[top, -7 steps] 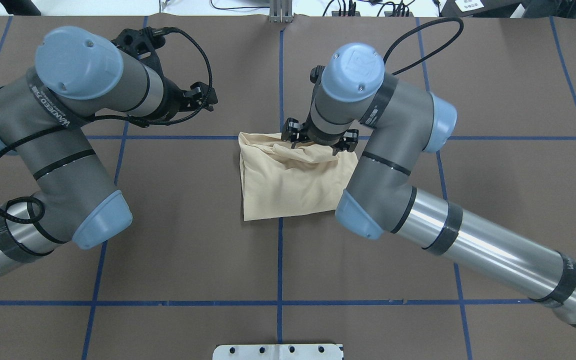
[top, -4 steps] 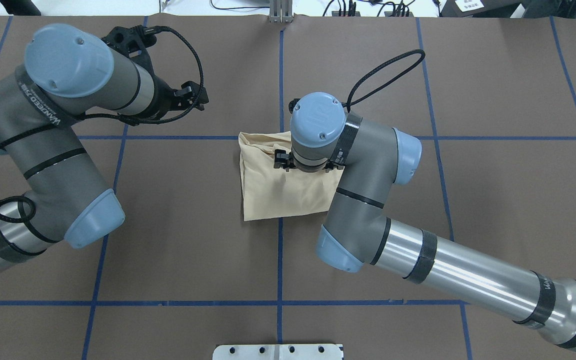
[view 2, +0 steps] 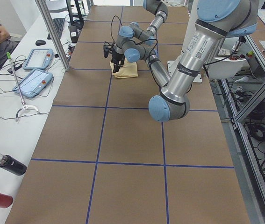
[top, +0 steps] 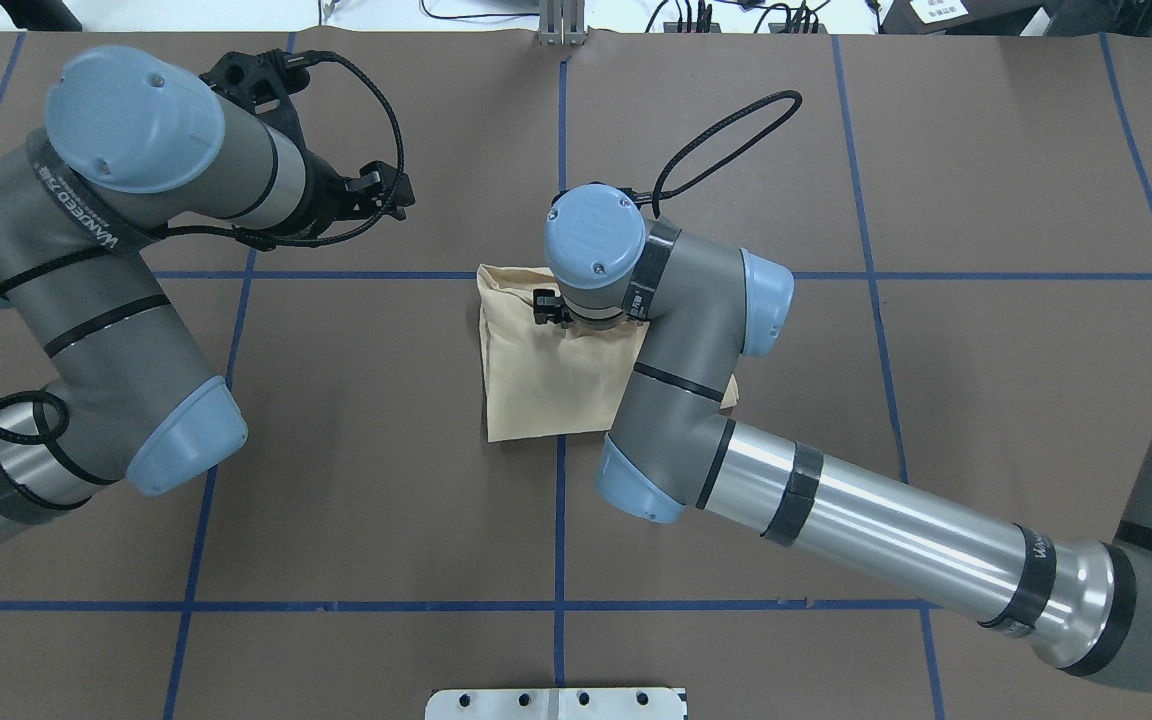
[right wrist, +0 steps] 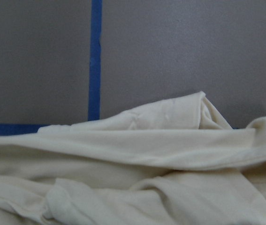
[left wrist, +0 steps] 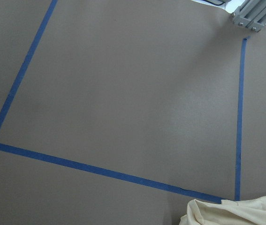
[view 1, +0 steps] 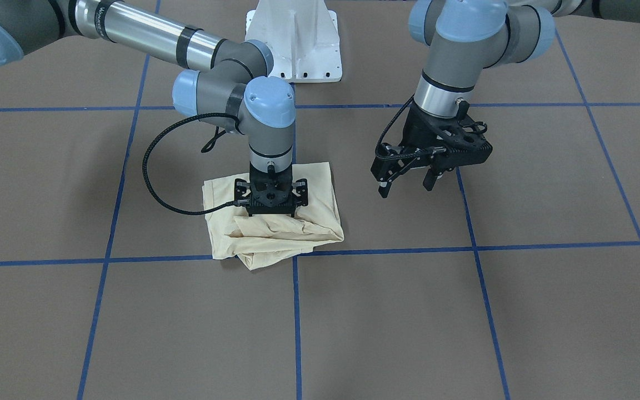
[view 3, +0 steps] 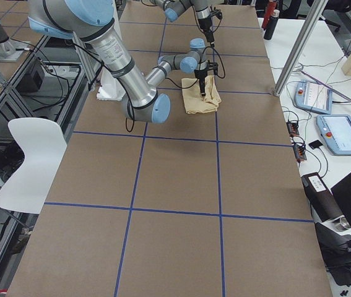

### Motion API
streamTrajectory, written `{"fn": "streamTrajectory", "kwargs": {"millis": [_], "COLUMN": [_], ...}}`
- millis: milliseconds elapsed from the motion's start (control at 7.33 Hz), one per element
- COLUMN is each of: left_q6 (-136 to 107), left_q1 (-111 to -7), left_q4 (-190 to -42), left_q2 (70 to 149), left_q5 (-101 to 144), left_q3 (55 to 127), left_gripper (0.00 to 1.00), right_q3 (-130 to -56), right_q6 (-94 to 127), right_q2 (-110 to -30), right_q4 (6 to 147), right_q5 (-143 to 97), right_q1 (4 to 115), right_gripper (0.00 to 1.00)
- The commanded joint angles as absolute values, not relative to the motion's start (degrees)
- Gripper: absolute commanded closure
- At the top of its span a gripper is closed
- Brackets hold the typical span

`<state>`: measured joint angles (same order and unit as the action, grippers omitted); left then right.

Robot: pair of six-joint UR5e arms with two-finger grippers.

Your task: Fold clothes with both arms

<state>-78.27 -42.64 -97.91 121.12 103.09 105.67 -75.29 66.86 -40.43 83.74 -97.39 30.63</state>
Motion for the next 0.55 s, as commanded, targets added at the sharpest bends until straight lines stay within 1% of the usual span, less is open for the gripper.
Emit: {"fn": "streamTrajectory", "kwargs": {"millis": [0, 273, 409], "left_q6": [-78.40, -78.49, -78.57], "left_q1": [-42.89, -43.07, -43.15], "left_q4": [-97.82, -97.82, -97.82], "left_q2": [121.03, 121.03, 121.03], "left_q5": [103.10, 103.10, 103.10], "left_q3": [105.99, 106.08, 106.17], "left_gripper": [0.00, 0.00, 0.00], "right_q3": [-71.46, -65.86, -61.74], "right_q6": [65.75, 63.12, 62.24], "right_q2": [-38.59, -35.26, -34.11], "right_q4": [81.48, 78.07, 73.09], "right_q5": [-96.94, -96.94, -96.77], "right_q1": [32.42, 35.67, 36.55], "right_gripper": [0.05, 0.05, 0.05]}}
